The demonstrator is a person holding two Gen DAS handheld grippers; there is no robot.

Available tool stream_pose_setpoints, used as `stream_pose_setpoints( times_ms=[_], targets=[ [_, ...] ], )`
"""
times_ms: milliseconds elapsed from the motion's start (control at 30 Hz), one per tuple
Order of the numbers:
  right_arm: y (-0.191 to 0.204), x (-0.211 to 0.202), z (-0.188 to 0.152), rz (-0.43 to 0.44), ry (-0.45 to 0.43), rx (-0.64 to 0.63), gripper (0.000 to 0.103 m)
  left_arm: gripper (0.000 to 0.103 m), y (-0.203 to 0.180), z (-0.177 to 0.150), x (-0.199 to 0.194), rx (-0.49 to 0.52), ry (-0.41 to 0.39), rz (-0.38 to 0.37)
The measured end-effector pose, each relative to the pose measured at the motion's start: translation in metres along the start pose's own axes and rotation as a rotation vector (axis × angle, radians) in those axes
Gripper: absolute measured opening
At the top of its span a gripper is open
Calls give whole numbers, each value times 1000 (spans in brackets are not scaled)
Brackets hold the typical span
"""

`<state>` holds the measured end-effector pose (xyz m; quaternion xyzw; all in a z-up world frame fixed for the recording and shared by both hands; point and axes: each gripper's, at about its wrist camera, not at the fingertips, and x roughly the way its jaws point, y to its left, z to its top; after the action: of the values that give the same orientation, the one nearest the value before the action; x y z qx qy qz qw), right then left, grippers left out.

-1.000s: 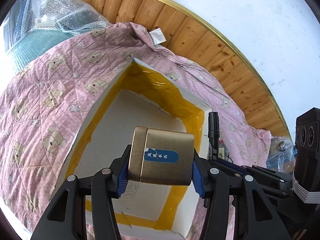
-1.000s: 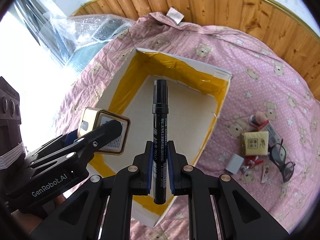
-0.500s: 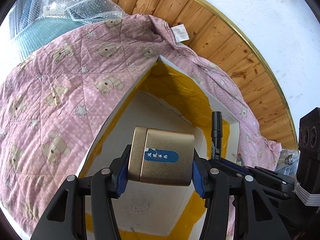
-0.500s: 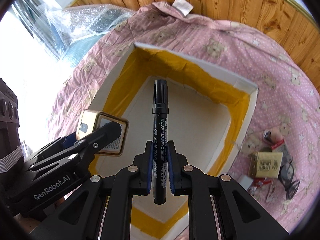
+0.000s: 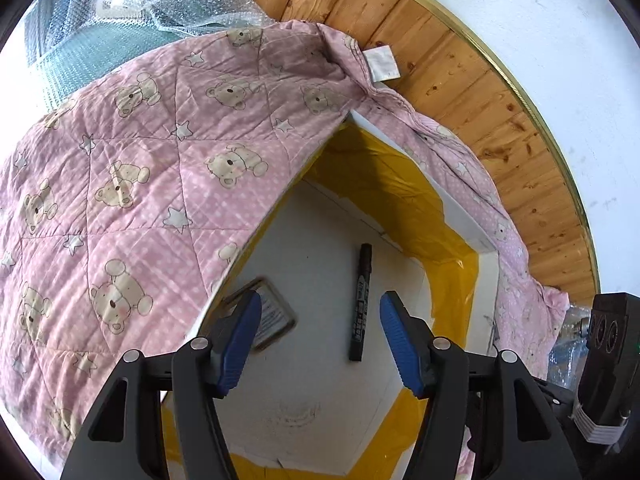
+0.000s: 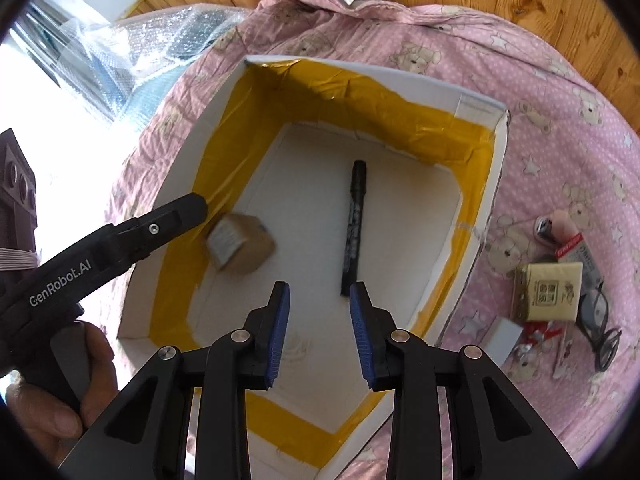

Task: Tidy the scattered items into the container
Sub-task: 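Open both tools to drop the tin and marker into the box, then move both tools back toward the remaining items on the quilt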

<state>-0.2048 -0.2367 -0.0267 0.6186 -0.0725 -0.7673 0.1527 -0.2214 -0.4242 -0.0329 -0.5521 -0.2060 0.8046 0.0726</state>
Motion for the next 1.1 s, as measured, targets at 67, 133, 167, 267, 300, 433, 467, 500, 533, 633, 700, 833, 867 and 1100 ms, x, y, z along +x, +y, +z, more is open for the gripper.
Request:
stream_pose_setpoints(
  times_ms=[67,133,167,267,300,433,467,500,533,633,700,833,867,1100],
  targets=[
    [4,-4,-8,5,0,-6,34,63,-2,-8,-5,3,11,6],
    [9,-8,-16,11,0,-12,34,63,-2,-18,-14,4,14,7],
    [11,-11,-21,17,-3,-14,34,63,-2,-24,-20,9,14,10],
    [12,-20,-33,32,-12,-3,34,63,-6,-39,-29,35,32,22],
    [13,-22,-35,35,-15,-2,34,63,-8,-43,-32,43,34,25],
    [16,-35,-47,38,-38,-4,34,63,-18,-58,-48,78,29,38],
    [16,-40,-51,39,-46,-2,34,63,-20,-61,-53,83,25,47],
    [15,-44,-55,40,-52,-1,34,63,-20,-64,-59,75,17,60],
    [15,-48,-58,41,-58,-1,35,63,-19,-67,-65,67,10,71],
    [15,-57,-67,50,-76,1,37,63,-12,-75,-80,42,0,65],
    [14,-62,-73,60,-87,7,38,63,-11,-81,-85,43,4,72],
    [14,-69,-82,76,-106,7,38,63,-23,-92,-92,69,9,65],
    [15,-72,-85,80,-111,5,38,63,-27,-94,-94,77,10,63],
    [10,-88,-102,83,-144,-3,38,63,-54,-105,-106,143,-5,67]
  ],
)
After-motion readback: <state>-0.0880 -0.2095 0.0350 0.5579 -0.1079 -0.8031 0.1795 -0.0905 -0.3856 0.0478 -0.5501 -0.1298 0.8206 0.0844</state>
